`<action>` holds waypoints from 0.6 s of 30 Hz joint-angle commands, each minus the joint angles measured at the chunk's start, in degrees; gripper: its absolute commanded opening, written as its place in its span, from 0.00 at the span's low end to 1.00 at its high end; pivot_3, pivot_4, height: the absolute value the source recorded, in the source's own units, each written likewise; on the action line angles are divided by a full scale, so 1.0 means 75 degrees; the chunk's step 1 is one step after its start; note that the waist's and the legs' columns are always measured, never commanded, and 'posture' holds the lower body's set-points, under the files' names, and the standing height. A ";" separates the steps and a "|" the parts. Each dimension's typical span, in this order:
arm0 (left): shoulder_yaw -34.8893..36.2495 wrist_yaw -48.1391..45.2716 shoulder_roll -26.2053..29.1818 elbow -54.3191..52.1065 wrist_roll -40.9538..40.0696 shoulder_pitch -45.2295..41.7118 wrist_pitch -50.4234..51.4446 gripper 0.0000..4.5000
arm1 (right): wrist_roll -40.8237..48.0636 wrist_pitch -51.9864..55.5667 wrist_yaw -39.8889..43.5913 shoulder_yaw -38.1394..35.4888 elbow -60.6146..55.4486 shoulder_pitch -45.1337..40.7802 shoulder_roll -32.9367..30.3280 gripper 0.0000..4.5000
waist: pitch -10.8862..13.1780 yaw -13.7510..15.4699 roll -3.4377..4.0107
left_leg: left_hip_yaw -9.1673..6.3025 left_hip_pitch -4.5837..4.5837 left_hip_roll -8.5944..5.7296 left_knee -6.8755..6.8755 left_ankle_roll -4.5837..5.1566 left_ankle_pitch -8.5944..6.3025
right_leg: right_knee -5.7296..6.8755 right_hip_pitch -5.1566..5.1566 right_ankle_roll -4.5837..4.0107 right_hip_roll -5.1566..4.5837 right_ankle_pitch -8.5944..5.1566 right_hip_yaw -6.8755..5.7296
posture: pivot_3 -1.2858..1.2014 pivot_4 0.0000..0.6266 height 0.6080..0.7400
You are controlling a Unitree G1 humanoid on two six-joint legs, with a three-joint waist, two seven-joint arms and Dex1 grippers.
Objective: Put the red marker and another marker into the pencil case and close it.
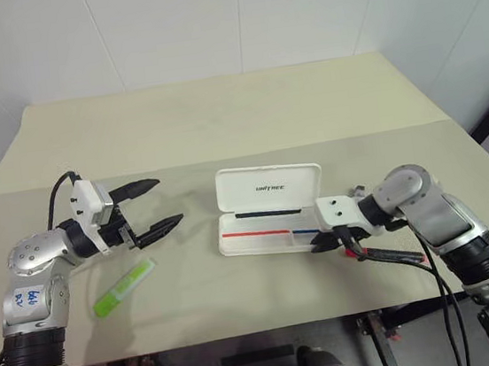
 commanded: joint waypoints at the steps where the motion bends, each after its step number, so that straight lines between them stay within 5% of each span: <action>1: 0.0063 -0.0018 0.0011 -0.0033 -0.0055 0.0003 -0.0032 1.00 | -0.0006 -0.0263 0.0006 0.0104 -0.0053 -0.0002 -0.0217 0.01 | 0.0000 -0.0001 0.0000 | 0.0000 0.0000 0.0000 0.0001 0.0000 0.0000 | -0.0002 0.0000 0.0000 0.0001 0.0000 0.0000 | 0.52 0.24 1.00; 8: 0.0039 0.0031 -0.0052 -0.0156 -0.0077 0.0091 0.0007 1.00 | 0.0114 -0.0371 -0.0072 0.0215 0.0090 -0.0129 -0.0084 0.01 | -0.0001 -0.0013 -0.0002 | 0.0001 0.0003 0.0001 0.0003 0.0000 0.0000 | 0.0002 0.0000 -0.0002 0.0001 0.0002 0.0001 | 0.52 0.24 1.00; 15: 0.0070 0.0078 -0.0062 -0.0236 -0.0110 0.0189 0.0034 1.00 | 0.0606 -0.0410 0.0104 0.0085 -0.0206 -0.0109 -0.0081 0.49 | -0.0001 -0.0002 -0.0002 | 0.0000 0.0002 0.0001 0.0005 0.0000 0.0000 | 0.0001 0.0000 -0.0004 0.0000 0.0002 0.0000 | 0.52 0.24 1.00; 18: 0.0077 0.0087 -0.0065 -0.0272 -0.0130 0.0241 0.0049 1.00 | 0.0888 -0.0246 0.0173 0.0019 -0.0421 -0.0150 -0.0128 0.49 | -0.0001 -0.0001 -0.0002 | -0.0001 0.0001 0.0001 0.0004 0.0000 0.0000 | 0.0003 0.0000 -0.0004 0.0000 0.0003 0.0000 | 0.52 0.24 1.00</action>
